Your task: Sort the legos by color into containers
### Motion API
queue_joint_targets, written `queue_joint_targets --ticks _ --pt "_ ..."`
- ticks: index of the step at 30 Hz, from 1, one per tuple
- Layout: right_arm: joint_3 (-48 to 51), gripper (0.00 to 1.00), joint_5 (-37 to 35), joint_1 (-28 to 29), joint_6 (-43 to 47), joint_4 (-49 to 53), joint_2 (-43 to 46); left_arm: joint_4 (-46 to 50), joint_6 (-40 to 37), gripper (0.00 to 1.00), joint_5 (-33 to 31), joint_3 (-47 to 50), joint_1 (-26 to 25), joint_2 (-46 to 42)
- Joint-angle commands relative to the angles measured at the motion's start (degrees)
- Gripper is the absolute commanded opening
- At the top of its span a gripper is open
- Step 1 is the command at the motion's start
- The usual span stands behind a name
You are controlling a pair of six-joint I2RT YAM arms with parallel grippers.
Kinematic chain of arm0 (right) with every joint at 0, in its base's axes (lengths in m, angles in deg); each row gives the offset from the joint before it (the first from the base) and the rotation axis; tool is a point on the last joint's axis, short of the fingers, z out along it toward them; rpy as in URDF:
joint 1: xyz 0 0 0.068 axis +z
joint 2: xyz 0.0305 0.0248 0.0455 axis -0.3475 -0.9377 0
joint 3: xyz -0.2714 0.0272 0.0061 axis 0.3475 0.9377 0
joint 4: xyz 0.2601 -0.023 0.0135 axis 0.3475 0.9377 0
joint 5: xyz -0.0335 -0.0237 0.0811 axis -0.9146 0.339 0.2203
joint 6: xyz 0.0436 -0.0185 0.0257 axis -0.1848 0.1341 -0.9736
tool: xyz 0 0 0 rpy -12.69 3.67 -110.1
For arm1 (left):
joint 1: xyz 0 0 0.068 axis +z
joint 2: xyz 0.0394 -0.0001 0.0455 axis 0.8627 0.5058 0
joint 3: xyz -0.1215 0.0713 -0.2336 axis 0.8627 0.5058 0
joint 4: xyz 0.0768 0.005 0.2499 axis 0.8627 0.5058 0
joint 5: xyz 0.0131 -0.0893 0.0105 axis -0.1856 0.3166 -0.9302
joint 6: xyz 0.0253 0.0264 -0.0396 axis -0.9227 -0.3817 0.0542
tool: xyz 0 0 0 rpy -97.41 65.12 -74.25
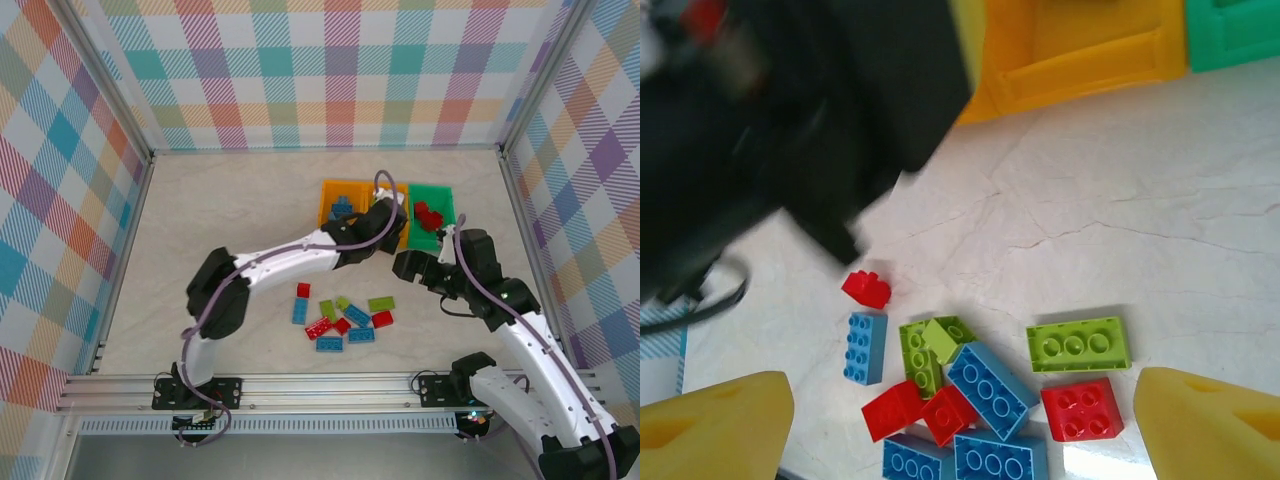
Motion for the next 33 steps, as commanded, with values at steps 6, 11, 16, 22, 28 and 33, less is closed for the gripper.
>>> queue_joint_targets --ticks 6,11,16,22,28,33 --pt "0.3 0.89 -3.6 0.2 -1.9 1.9 0.5 -4.3 -6.2 0.46 -2.5 -13.8 4.8 12.9" --pt "0.9 0.88 -3.9 0.2 -1.8 1.1 -0.6 -14.1 -8.0 0.57 5.6 -5.0 4.6 5.2" --pt "0.5 0.84 -2.5 0.3 -0.1 1.0 -3.9 -22.4 -7.7 0.56 7.7 11.9 3.4 -11.6" --pt "-0.5 0.79 0.4 3.4 8.4 0.7 -12.8 -18.8 -14.0 0.56 10.9 31.1 0.0 -37.0" --pt "-3.2 0.70 -3.7 16.6 14.0 2.6 -25.8 -3.9 -15.2 0.60 11.1 40.8 -2.8 -59.2" --pt "-6.6 0.64 -5.7 24.0 17.4 3.3 -34.3 11.5 -24.6 0.78 20.0 45.7 -3.1 -73.8"
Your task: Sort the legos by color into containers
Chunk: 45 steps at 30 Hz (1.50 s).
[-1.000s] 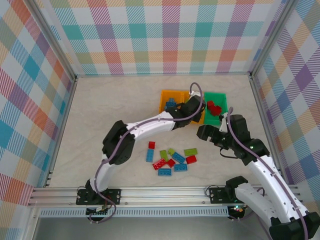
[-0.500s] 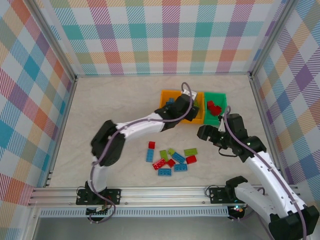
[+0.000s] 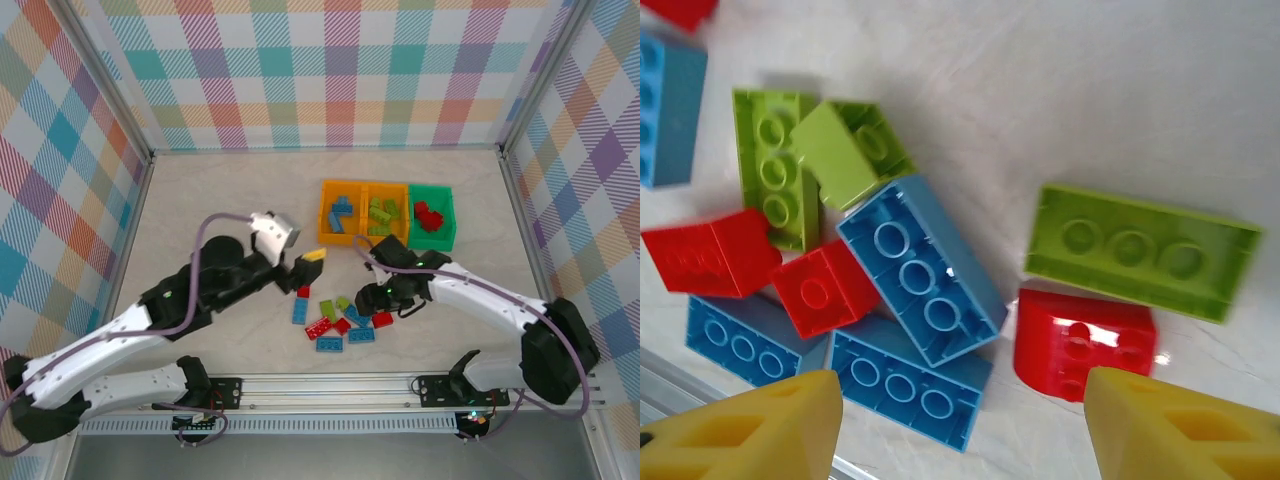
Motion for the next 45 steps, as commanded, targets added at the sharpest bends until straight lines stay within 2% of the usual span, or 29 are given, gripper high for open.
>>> queue_joint_targets --ticks 1,5,10,16,24,32,36,41,45 --pt "-3.3 0.64 -0.5 2.8 5.0 1.0 -3.5 17.2 -9.9 0.85 8.7 2.2 -0.4 -5.3" --pt "-4.4 0.63 3.0 5.2 7.3 -0.2 -8.6 27.1 -13.6 1.00 14.0 1.6 -0.6 -7.1" --pt "-4.7 0.55 2.1 5.4 8.1 -1.6 -11.8 28.0 -17.6 1.00 13.1 5.2 -0.6 -7.8" --pt "-3.9 0.51 2.2 5.5 8.6 -2.1 -13.3 18.3 -18.1 1.00 14.0 11.5 -0.6 -9.8" --pt "-4.8 0.48 -5.3 5.6 7.2 -2.9 -15.1 20.0 -20.6 1.00 11.2 11.0 -0.6 -10.0" --pt "-6.0 0.36 -8.0 5.6 5.8 -4.1 -17.5 19.5 -20.4 1.00 8.8 13.2 -0.6 -13.3" --pt "-6.4 0.26 -7.9 5.6 4.8 -4.5 -13.1 19.7 -20.8 1.00 8.8 13.7 -0.6 -14.3" --pt "-10.6 0.25 -13.1 5.4 4.9 -4.0 -4.6 19.5 -20.9 1.00 8.6 14.4 -0.6 -15.3" --pt "-18.9 0.25 -18.1 2.8 7.7 -8.0 -7.9 18.8 -20.7 1.00 7.2 14.7 -0.4 -16.1"
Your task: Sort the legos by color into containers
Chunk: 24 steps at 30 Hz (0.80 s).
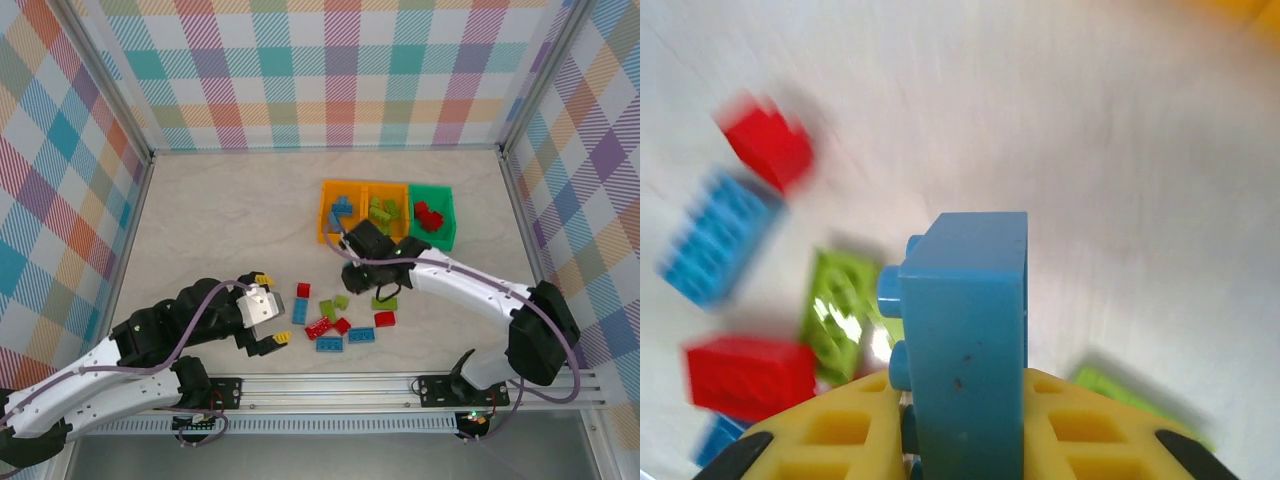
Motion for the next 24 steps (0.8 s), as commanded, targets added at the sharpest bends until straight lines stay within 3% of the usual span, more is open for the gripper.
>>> queue_joint_targets --ticks 1,7,13,17,24 --pt "-6.9 0.25 -5.8 -2.8 2.7 -5.4 -4.2 -1.8 -0.4 1.00 -2.2 0.8 -0.1 -1.1" --pt "-20.4 0.24 -8.6 -8.5 4.1 -13.1 -19.2 -1.1 0.9 1.00 -5.7 2.7 -0.1 -3.2" --pt "-31.2 0.28 -8.7 -11.1 1.9 -11.4 -31.1 -1.3 1.8 1.00 -7.6 2.6 0.0 -0.5" --pt "-31.6 0.40 -8.1 -11.4 1.1 -11.5 -31.7 0.0 2.3 1.00 -8.1 1.9 0.0 3.2" --pt "-29.7 0.41 -6.6 -11.4 2.0 -9.6 -24.4 0.3 3.3 1.00 -7.8 1.2 0.1 5.3"
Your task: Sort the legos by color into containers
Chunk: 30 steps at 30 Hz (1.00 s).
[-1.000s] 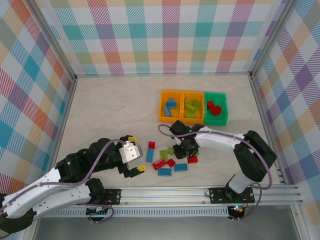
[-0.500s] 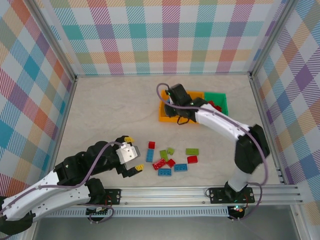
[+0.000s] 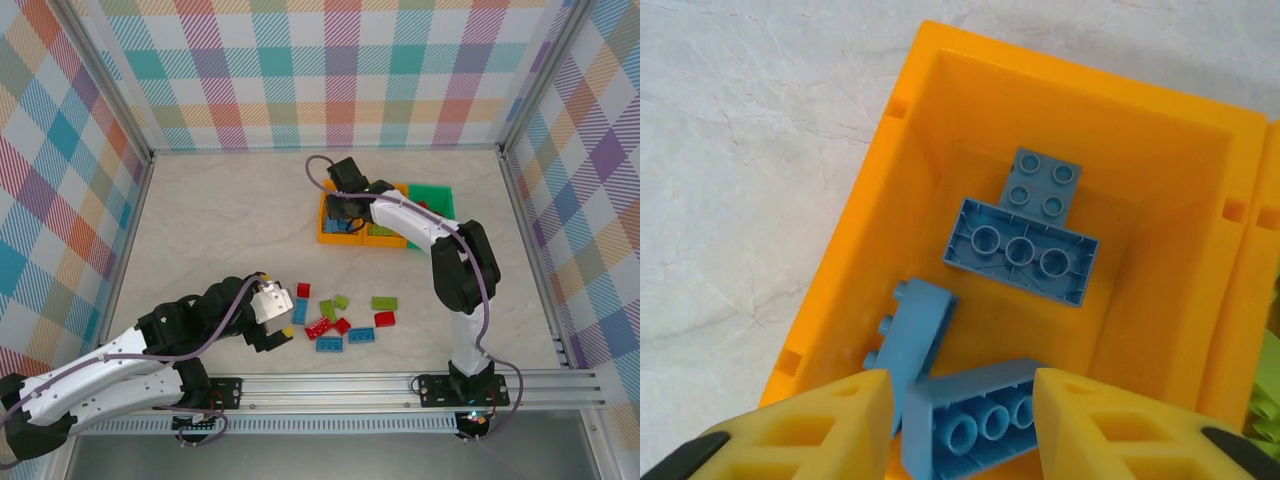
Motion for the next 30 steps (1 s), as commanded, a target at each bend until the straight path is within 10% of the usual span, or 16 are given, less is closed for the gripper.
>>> queue_joint_targets --ticks 1,6,12,18,30 --pt "1.2 0.42 2.2 0.2 -0.3 0.6 9.3 0.4 1.9 1.00 -1.0 -1.2 0.2 -1.1" --pt "11.6 0.56 10.5 0.2 -3.5 -0.6 24.0 -3.3 11.4 1.00 -5.4 -2.5 0.2 0.2" --pt "30.8 0.99 13.3 0.2 -7.5 -7.1 46.9 -6.7 31.3 1.00 -16.6 -4.5 0.2 10.6" --pt "45.7 1.00 12.4 0.2 -11.2 -6.4 63.1 -9.5 43.8 1.00 -20.6 -5.4 0.3 18.9" --pt "34.0 0.96 23.6 13.3 -11.8 1.4 30.5 -1.5 49.1 1.00 -30.8 -2.5 0.4 15.4"
